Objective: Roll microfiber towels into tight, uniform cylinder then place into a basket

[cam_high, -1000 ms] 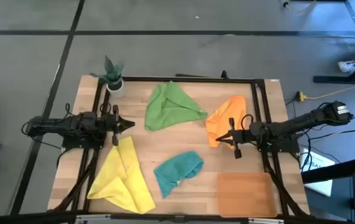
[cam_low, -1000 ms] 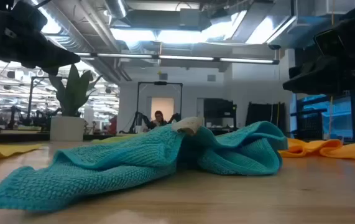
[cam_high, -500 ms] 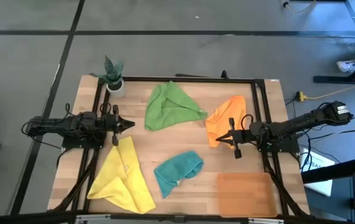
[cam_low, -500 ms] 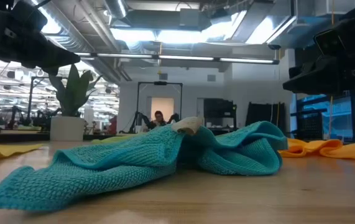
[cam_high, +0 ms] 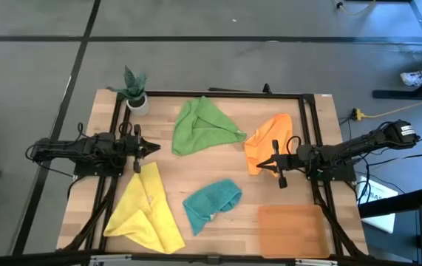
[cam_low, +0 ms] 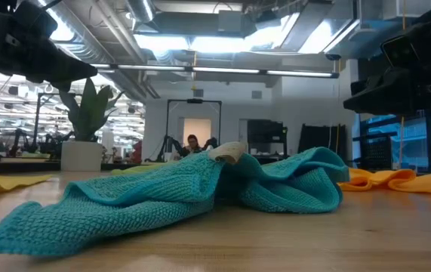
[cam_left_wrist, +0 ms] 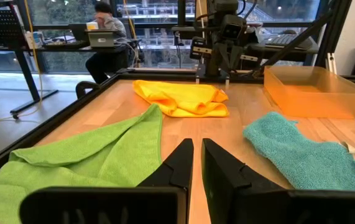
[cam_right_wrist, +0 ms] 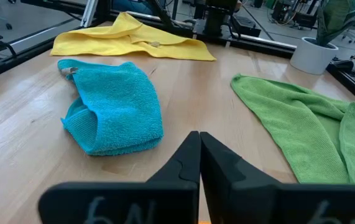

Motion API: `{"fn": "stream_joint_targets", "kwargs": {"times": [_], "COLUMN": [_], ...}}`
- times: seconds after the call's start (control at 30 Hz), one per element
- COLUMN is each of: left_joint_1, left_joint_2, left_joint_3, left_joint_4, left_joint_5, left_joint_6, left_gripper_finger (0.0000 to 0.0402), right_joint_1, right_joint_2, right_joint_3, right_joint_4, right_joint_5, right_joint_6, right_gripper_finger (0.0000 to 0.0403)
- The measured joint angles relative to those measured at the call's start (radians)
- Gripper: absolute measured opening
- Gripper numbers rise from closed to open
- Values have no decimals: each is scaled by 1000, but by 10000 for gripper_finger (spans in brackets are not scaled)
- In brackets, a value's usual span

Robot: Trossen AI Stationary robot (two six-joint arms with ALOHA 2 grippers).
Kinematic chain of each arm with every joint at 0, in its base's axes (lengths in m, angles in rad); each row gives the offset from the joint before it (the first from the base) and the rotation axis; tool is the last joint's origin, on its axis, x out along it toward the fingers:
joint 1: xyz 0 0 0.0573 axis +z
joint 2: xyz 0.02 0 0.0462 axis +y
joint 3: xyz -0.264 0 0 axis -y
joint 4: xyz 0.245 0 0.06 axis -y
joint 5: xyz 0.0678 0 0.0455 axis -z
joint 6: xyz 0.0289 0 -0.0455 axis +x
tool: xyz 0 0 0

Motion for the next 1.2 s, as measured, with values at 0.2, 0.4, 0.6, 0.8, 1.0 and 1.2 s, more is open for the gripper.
{"fn": "stream_joint_targets", "kwargs": {"times": [0.2, 0.4, 0.6, 0.8, 1.0, 1.2], "left_joint_1": [0, 0, 0, 0, 0, 0], "left_joint_2": [0, 0, 0, 0, 0, 0], "left_joint_3": [0, 0, 0, 0, 0, 0], "left_joint_4": [0, 0, 0, 0, 0, 0], "left_joint_5": [0, 0, 0, 0, 0, 0], "left_joint_6": [0, 0, 0, 0, 0, 0], "left_gripper_finger": [25, 25, 25, 25, 25, 25], "right_joint_1": [0, 0, 0, 0, 1, 1], "right_joint_2": [0, 0, 0, 0, -1, -7], "right_joint_3": [0, 0, 0, 0, 0, 36], "right_joint_4": [0, 0, 2, 122, 340, 390], "right_joint_5": [0, 0, 0, 0, -141, -257], "right_joint_6": [0, 0, 26, 25, 60, 87], "right_gripper_finger": [10, 10, 10, 10, 8, 3]}}
